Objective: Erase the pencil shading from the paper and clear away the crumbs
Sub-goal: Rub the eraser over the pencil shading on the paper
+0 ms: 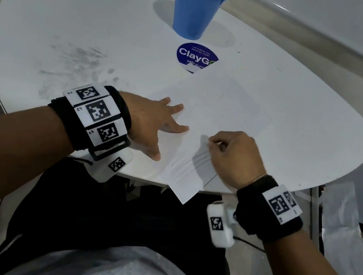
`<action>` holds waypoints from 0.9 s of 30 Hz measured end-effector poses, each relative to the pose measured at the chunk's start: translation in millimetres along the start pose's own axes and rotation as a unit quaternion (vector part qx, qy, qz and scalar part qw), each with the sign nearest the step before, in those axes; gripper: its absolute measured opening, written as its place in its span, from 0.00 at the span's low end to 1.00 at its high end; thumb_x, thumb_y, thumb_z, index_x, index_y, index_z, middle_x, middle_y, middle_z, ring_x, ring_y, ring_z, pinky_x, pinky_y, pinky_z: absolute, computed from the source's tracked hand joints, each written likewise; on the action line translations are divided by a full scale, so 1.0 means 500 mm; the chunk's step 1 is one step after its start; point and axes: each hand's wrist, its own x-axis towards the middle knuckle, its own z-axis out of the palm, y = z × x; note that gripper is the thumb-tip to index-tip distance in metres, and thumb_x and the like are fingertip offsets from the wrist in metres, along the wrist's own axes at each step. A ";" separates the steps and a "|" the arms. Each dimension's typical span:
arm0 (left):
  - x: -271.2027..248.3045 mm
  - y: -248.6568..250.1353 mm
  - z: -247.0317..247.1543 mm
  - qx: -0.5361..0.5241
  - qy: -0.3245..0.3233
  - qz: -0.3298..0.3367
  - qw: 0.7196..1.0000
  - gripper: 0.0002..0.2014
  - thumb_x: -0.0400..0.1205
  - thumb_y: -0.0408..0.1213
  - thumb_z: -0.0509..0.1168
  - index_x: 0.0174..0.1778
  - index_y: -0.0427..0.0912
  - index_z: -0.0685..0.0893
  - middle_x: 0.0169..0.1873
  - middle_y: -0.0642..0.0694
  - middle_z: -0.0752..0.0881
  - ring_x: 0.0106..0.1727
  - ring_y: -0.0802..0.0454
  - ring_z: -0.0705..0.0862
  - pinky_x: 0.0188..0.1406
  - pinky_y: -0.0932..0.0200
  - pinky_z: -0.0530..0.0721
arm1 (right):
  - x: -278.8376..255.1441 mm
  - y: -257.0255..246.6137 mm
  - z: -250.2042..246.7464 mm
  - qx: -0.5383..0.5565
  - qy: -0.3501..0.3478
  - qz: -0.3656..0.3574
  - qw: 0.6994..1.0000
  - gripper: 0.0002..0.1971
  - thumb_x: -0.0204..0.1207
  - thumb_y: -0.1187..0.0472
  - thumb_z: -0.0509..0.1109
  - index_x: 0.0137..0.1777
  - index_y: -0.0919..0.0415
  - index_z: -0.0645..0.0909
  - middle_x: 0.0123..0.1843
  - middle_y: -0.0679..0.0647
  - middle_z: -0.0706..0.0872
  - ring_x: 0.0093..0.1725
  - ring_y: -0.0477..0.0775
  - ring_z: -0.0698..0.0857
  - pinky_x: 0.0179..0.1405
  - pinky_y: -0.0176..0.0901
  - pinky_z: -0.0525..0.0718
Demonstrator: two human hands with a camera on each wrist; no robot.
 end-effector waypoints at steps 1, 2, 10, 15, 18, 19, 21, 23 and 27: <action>0.000 -0.001 -0.001 -0.003 -0.001 0.000 1.000 0.46 0.81 0.56 0.70 0.85 0.74 0.43 0.85 0.61 0.29 0.86 0.58 0.28 0.87 0.42 0.55 | -0.014 -0.014 0.008 0.006 -0.039 -0.022 0.999 0.07 0.79 0.59 0.70 0.46 0.53 0.91 0.29 0.39 0.83 0.31 0.40 0.82 0.37 0.37 0.78; 0.000 -0.003 -0.001 -0.008 -0.001 0.001 1.000 0.46 0.81 0.56 0.70 0.85 0.74 0.44 0.85 0.61 0.29 0.86 0.59 0.28 0.87 0.43 0.56 | -0.026 -0.026 0.014 0.017 -0.080 -0.038 0.996 0.07 0.79 0.58 0.71 0.46 0.52 0.91 0.25 0.37 0.79 0.27 0.38 0.79 0.34 0.33 0.75; 0.012 -0.012 0.002 -0.020 0.007 -0.002 1.000 0.46 0.80 0.57 0.71 0.84 0.76 0.45 0.86 0.63 0.30 0.86 0.60 0.29 0.86 0.41 0.58 | -0.010 -0.012 0.006 0.008 -0.048 -0.027 0.998 0.07 0.79 0.58 0.71 0.47 0.53 0.91 0.29 0.37 0.81 0.30 0.38 0.80 0.37 0.35 0.76; 0.013 -0.012 0.003 -0.030 0.011 -0.002 0.999 0.46 0.79 0.56 0.72 0.84 0.76 0.45 0.85 0.63 0.31 0.85 0.60 0.29 0.86 0.41 0.60 | -0.012 -0.027 0.010 0.005 -0.085 -0.048 0.995 0.06 0.79 0.57 0.72 0.49 0.50 0.91 0.29 0.35 0.79 0.29 0.36 0.78 0.33 0.25 0.71; 0.014 -0.012 0.002 -0.023 0.009 -0.004 1.000 0.46 0.80 0.57 0.70 0.84 0.76 0.44 0.86 0.62 0.30 0.86 0.59 0.29 0.86 0.39 0.58 | -0.001 -0.017 0.001 0.011 -0.027 -0.017 0.999 0.07 0.79 0.59 0.71 0.47 0.53 0.92 0.32 0.39 0.83 0.32 0.40 0.80 0.38 0.35 0.77; 0.015 -0.012 0.002 -0.021 0.010 -0.003 1.000 0.46 0.80 0.57 0.71 0.84 0.76 0.44 0.86 0.62 0.30 0.86 0.59 0.29 0.86 0.39 0.58 | -0.011 -0.025 0.005 0.005 -0.049 -0.032 0.998 0.07 0.79 0.59 0.71 0.47 0.53 0.91 0.29 0.36 0.82 0.32 0.40 0.80 0.39 0.34 0.78; 0.015 -0.013 0.004 -0.022 0.011 -0.003 1.000 0.46 0.79 0.57 0.71 0.84 0.77 0.45 0.85 0.63 0.30 0.85 0.60 0.29 0.86 0.40 0.58 | -0.040 -0.049 0.016 0.000 -0.126 -0.078 0.989 0.08 0.79 0.60 0.70 0.48 0.53 0.91 0.24 0.29 0.78 0.29 0.34 0.79 0.35 0.22 0.72; 0.015 -0.012 0.005 -0.022 0.014 -0.004 1.000 0.46 0.79 0.57 0.71 0.84 0.76 0.45 0.85 0.64 0.30 0.85 0.60 0.29 0.86 0.42 0.58 | -0.042 -0.056 0.013 -0.004 -0.146 -0.089 0.985 0.08 0.79 0.59 0.71 0.50 0.51 0.92 0.28 0.26 0.79 0.30 0.32 0.79 0.35 0.21 0.70; 0.015 -0.012 0.003 -0.016 0.011 -0.007 1.000 0.46 0.80 0.58 0.70 0.84 0.76 0.43 0.85 0.62 0.30 0.86 0.59 0.29 0.87 0.39 0.55 | -0.006 -0.034 0.000 0.003 -0.045 -0.036 0.998 0.08 0.79 0.59 0.71 0.50 0.53 0.92 0.42 0.44 0.91 0.38 0.43 0.85 0.43 0.37 0.82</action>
